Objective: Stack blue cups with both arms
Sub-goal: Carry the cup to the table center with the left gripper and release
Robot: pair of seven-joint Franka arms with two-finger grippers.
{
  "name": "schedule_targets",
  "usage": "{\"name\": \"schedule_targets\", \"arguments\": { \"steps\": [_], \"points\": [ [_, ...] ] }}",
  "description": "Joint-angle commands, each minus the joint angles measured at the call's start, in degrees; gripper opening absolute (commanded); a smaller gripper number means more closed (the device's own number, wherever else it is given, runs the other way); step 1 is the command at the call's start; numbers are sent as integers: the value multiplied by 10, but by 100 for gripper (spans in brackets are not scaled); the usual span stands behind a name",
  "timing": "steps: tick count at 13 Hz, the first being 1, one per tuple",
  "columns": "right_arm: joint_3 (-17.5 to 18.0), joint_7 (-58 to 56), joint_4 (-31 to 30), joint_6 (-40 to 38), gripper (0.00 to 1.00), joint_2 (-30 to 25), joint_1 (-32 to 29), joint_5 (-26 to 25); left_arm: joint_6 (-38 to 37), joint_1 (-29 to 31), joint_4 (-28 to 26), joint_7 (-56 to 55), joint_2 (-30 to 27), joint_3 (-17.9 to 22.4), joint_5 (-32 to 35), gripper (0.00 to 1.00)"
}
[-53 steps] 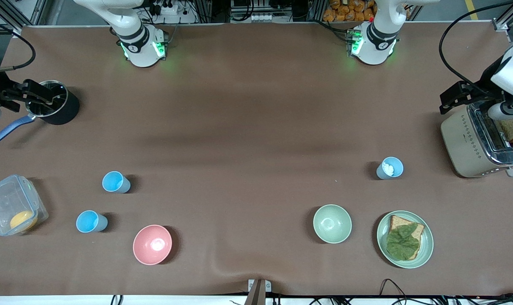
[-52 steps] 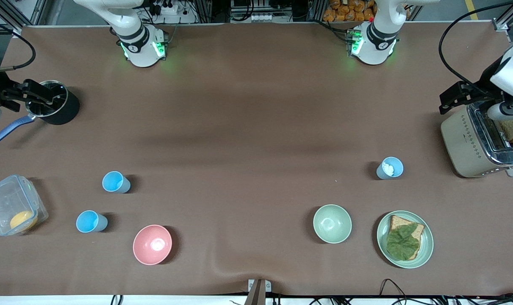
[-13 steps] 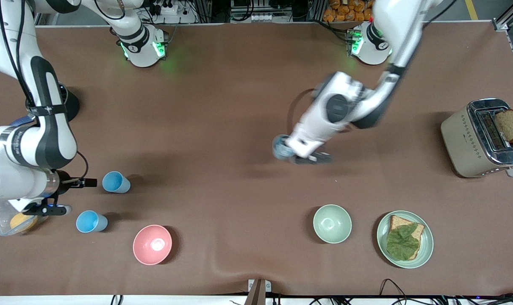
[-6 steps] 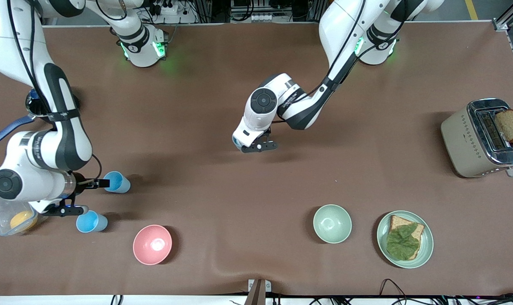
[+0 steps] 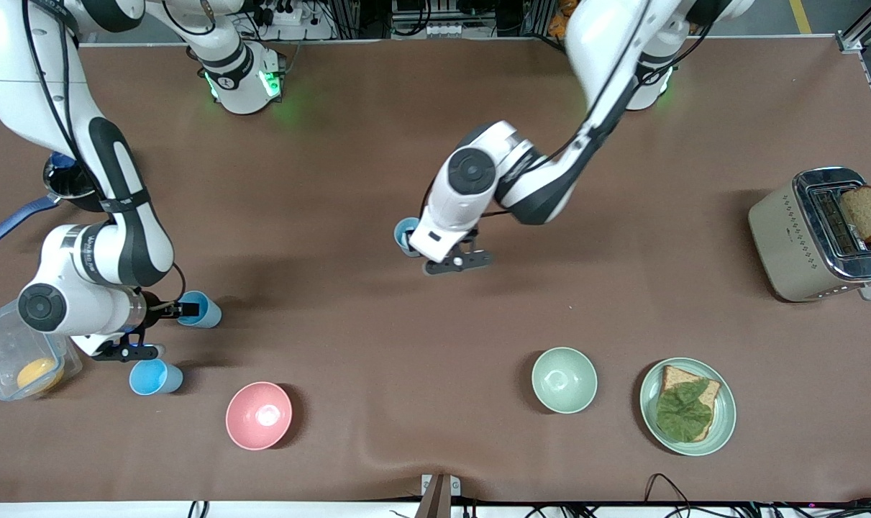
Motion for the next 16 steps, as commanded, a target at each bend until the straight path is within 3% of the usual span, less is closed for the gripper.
{"name": "schedule_targets", "arguments": {
  "steps": [1,3,7,9,11,16],
  "points": [
    [3,7,-30,26,0,-6,-4,23,-79,60,-25,-3,-114,0,16,100],
    [3,7,-30,22,0,-6,-4,56,-131,124,-25,36,-157,0,16,100],
    [2,9,-26,8,0,-12,-1,56,-206,236,-22,236,-193,0,16,100],
    [4,10,-11,-33,0,-27,7,58,-221,279,-21,297,-210,0,17,100],
    [5,43,10,-81,0,-44,27,92,-242,304,-20,387,-222,1,16,100],
    [7,267,39,-136,0,-86,175,163,-306,327,4,412,-234,0,42,100]
  ]
}}
